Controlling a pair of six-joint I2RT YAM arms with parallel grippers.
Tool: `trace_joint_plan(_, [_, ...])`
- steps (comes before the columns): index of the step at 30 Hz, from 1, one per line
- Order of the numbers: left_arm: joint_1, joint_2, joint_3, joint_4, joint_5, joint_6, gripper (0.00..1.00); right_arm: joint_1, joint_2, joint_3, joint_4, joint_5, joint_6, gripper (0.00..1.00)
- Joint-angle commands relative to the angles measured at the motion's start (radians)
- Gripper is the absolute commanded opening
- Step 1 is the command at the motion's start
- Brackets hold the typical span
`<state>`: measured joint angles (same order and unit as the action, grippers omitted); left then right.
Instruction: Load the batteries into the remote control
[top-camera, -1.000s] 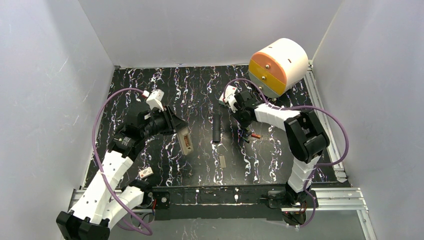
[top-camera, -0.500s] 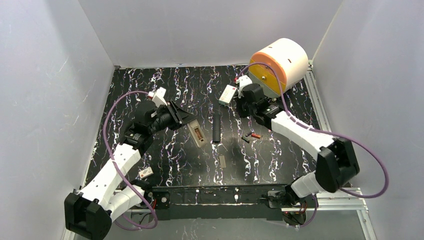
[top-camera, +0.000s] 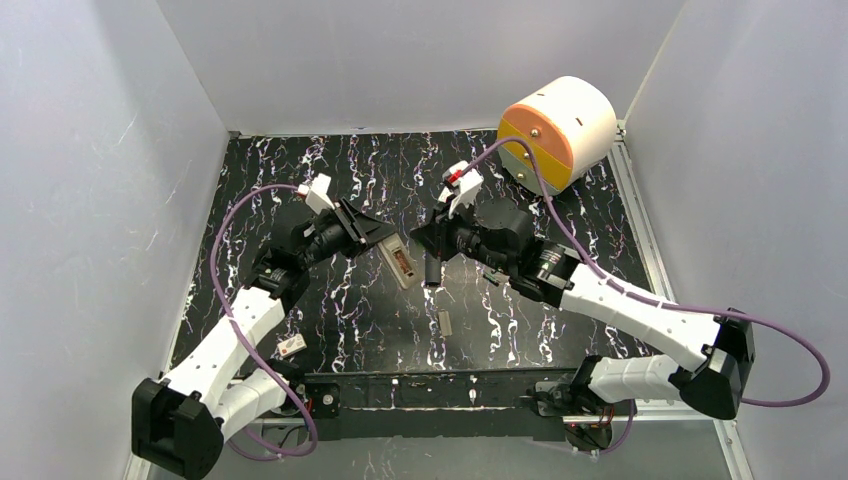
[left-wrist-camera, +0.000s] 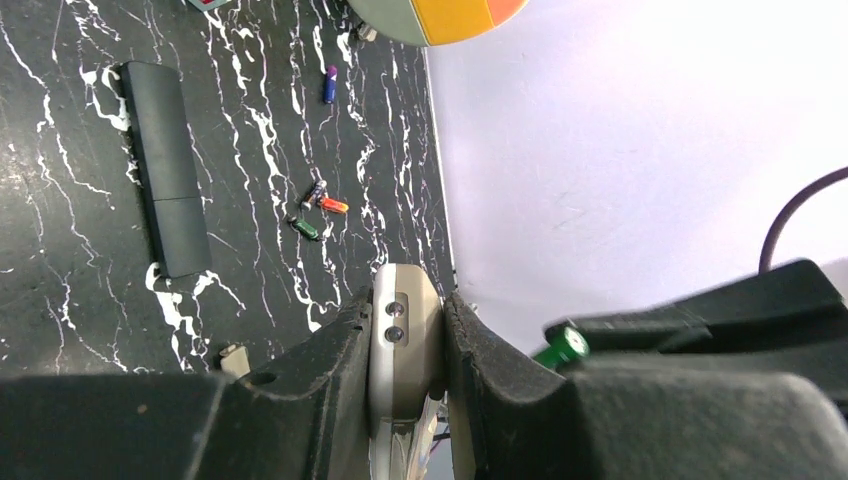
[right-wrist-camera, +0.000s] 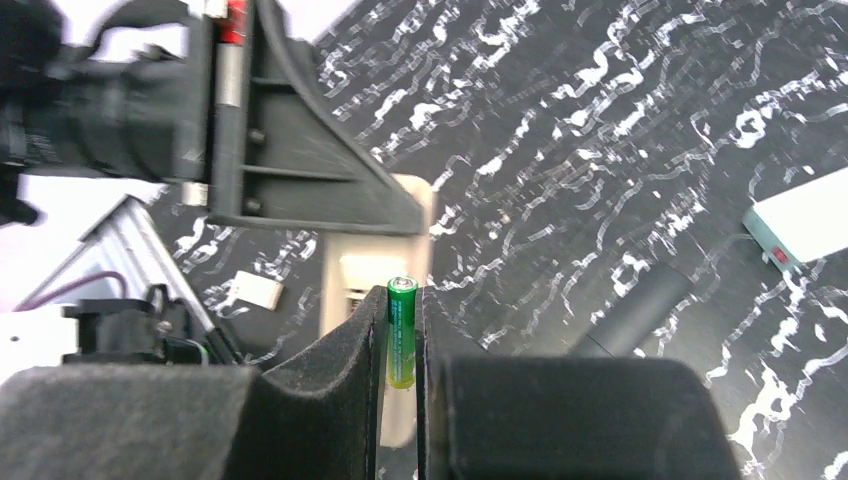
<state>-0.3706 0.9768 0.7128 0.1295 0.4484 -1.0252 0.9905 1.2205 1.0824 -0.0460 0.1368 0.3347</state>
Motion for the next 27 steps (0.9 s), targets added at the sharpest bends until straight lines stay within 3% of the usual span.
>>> trace_joint_plan(1, [-0.005,0.013,0.005,0.070,0.033,-0.047,0.00,0.044,-0.032,-0.004,0.138,0.005,0.026,0.14])
trace_joint_plan(11, [-0.005,0.033,0.056,0.075,0.133,-0.094,0.00,0.098,-0.020,-0.041,0.187,-0.013,-0.057,0.15])
trace_joint_plan(27, [-0.005,0.040,0.073,0.075,0.168,-0.133,0.00,0.099,-0.007,-0.106,0.229,-0.035,-0.117,0.22])
